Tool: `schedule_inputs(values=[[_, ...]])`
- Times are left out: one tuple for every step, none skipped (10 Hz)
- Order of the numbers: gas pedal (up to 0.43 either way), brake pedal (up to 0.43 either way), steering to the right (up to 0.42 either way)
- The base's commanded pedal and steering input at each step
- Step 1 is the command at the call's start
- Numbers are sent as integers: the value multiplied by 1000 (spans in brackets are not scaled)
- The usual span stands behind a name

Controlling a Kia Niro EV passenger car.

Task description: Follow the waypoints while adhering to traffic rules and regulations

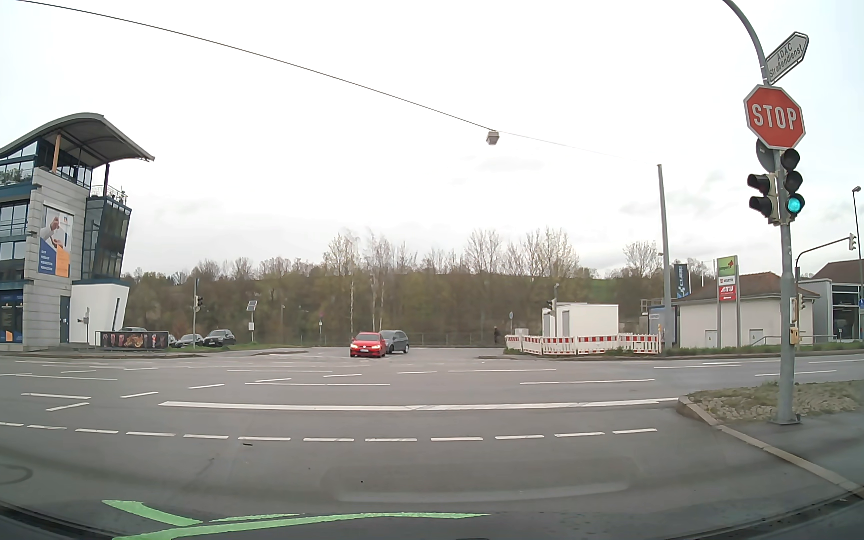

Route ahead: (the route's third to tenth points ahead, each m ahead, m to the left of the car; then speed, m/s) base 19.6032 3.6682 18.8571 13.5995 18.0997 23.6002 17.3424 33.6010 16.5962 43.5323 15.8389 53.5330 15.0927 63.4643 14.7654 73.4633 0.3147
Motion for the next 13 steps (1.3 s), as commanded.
schedule_inputs(values=[[177, 0, -71], [197, 0, -71], [228, 0, -70], [248, 0, -70], [268, 0, -70], [287, 0, -69], [311, 0, -68], [319, 0, -69], [331, 0, -68], [339, 0, -68], [350, 0, -68], [350, 0, -68], [350, 0, -69]])
